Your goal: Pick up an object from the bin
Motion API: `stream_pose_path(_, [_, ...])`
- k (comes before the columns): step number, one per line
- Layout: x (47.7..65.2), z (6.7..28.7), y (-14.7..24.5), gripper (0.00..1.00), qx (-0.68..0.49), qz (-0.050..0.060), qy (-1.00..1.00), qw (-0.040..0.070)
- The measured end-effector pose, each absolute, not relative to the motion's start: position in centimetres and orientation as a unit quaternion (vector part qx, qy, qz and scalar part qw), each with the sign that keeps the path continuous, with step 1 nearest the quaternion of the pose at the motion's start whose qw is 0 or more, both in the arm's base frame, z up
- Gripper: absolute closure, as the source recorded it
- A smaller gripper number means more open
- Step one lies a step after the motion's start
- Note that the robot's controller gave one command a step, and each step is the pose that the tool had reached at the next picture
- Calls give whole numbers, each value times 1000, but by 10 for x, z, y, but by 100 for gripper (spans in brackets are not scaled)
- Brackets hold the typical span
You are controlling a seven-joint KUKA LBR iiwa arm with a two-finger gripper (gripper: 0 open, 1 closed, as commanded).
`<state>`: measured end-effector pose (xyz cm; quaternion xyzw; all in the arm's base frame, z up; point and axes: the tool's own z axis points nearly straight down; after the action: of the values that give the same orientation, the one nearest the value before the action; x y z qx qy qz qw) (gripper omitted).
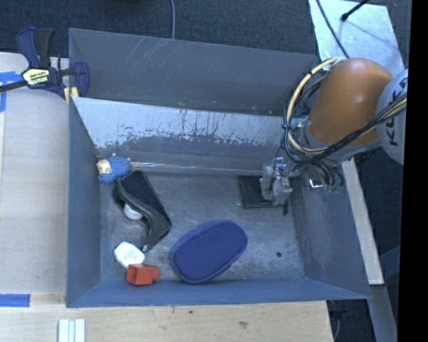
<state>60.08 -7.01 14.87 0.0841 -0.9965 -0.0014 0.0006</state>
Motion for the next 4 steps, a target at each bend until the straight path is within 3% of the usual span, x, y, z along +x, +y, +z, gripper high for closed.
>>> stream_pose_path(1, [602, 151, -73, 0, 82, 0, -997, -1])
stream_pose_path(2, [609, 73, -75, 0, -17, 0, -1000, 1])
stream_pose_path(3, [611, 75, -75, 100, -16, 0, -1000, -2])
stream_pose_path(4, [603, 198, -109, 100, -22, 2, -1000, -6])
